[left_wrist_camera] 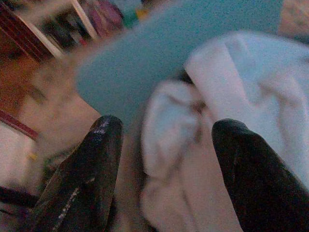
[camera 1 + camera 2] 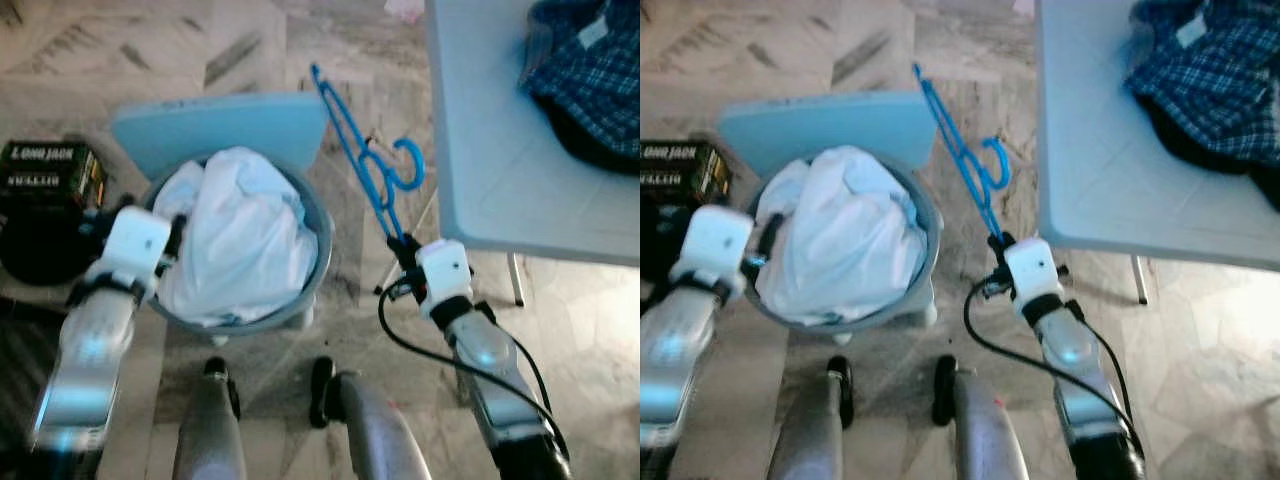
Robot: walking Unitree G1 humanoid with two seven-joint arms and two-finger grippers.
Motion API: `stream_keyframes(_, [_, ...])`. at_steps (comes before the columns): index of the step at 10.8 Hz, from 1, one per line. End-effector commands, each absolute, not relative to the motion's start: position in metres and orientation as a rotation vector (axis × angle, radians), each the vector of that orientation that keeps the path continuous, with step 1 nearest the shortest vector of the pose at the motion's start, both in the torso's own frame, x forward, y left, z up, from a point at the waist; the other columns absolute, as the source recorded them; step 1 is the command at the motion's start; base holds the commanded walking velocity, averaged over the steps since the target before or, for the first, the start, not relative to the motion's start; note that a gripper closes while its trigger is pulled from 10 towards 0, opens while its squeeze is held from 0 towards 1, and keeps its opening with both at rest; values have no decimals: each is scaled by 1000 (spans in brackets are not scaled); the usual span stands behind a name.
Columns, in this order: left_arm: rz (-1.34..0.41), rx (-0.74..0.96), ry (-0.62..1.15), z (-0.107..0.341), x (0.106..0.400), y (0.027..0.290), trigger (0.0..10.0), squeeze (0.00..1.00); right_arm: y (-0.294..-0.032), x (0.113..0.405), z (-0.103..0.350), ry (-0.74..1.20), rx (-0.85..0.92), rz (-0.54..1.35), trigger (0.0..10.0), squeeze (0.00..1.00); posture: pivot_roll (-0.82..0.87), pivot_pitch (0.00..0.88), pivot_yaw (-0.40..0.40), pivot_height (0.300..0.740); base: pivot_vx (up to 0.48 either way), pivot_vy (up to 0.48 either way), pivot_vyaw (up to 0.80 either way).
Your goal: Hang hanger
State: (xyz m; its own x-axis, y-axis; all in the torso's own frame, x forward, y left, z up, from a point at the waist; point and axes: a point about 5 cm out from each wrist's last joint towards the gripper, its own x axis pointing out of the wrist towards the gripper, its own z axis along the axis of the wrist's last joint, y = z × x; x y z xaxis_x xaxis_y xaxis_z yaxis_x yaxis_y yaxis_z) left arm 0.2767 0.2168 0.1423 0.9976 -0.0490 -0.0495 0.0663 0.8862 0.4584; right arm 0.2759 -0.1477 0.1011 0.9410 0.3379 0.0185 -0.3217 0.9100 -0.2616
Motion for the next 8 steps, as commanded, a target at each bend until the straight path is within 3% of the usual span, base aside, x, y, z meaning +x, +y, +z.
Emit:
stream_keyframes(1, [-114,434,204,112,278,216,10000,0,-151,272,101,-57,-270,332,10000,0,69,366,-139,740,0,0,0])
stream_keyframes(3, [-133,325,260,100,292,207,10000,0,-151,270,106,-67,-283,337,10000,0,36,367,-144,740,0,0,0])
stream_keyframes(6, [-191,231,136,129,317,177,10000,0,-156,267,109,-68,-296,325,10000,0,9,372,-146,740,0,0,0])
stream_keyframes(7, [-191,194,90,141,317,168,10000,1000,-156,267,110,-68,-298,323,10000,0,9,374,-146,740,0,0,0])
stream_keyframes(8, [-184,180,60,147,313,163,10000,1000,-155,267,110,-68,-297,325,10000,0,15,378,-145,740,0,0,0])
